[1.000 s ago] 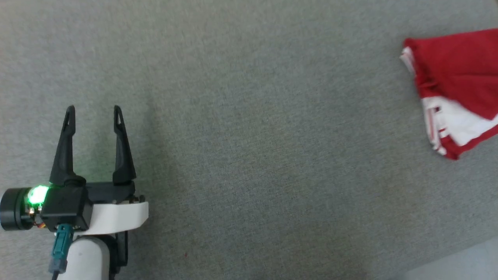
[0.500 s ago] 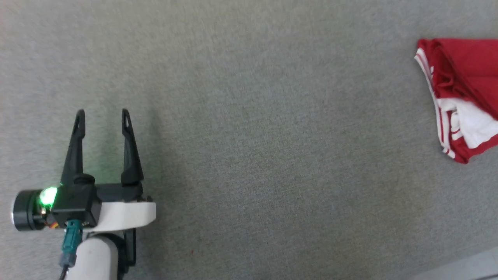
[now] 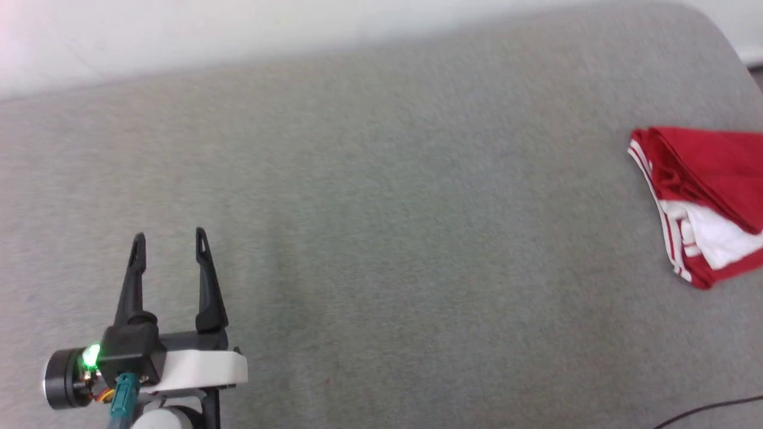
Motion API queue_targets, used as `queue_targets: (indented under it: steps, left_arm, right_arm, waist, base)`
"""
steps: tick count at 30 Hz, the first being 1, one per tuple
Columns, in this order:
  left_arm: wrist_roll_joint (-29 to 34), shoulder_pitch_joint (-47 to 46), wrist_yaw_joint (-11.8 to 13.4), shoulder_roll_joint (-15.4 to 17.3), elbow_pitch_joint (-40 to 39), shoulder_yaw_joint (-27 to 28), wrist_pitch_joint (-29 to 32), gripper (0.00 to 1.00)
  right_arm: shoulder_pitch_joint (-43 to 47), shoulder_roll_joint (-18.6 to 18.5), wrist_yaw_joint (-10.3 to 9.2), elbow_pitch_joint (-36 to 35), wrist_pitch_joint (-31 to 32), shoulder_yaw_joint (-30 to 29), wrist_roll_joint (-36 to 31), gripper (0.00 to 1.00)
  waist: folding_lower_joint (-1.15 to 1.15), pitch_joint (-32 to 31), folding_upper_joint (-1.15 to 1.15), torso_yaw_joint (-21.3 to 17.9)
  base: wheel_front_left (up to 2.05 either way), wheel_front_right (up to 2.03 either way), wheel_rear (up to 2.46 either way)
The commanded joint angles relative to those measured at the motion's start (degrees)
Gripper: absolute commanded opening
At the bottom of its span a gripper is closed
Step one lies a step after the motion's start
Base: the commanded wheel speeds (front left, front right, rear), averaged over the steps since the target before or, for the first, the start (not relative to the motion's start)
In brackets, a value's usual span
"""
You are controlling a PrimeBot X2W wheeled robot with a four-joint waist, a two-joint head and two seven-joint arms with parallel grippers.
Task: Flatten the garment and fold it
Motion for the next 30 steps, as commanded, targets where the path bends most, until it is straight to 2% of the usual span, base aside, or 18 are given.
queue_targets:
  steps: [1, 6, 12, 21, 30]
  left_arm:
    - [-0.38, 0.43, -0.22, -0.17, 0.49, 0.29, -0.28, 1.00]
    - [-0.38, 0.95, -0.86, -0.58, 1.92, 0.61, -0.28, 1.00]
    - [-0.45, 1.88, -1.48, -1.21, 3.77, 0.65, -0.28, 1.00]
    - [0.03, 4.09, -2.04, -1.93, 5.79, 0.14, -0.28, 1.00]
    - [0.53, 5.72, -2.47, -2.21, 7.11, -0.14, -0.28, 1.00]
  right_arm:
    - [2.42, 2.09, -0.10, -3.34, -0.24, -0.97, -0.14, 1.00]
    - [11.61, 8.38, -0.10, -15.72, -0.26, -3.61, 1.05, 1.00]
    - [22.33, 15.01, -0.10, -24.02, -0.27, -4.24, 3.27, 1.00]
    - [36.20, 22.27, -0.10, -27.31, -0.28, -6.89, 6.72, 1.00]
    - [44.59, 24.79, -0.10, -27.80, -0.28, -7.55, 6.42, 1.00]
  waist:
    - [0.02, -4.18, -0.01, 3.70]
    - [0.02, -6.64, -0.01, 5.51]
    - [0.02, -8.96, -0.01, 7.81]
    - [0.02, -12.34, -0.01, 10.73]
    - [0.02, -14.43, -0.01, 11.55]
  base:
    - [0.00, 0.00, 0.00]
    - [0.00, 0.00, 0.00]
    - [0.00, 0.00, 0.00]
    - [0.00, 0.00, 0.00]
    - [0.00, 0.00, 0.00]
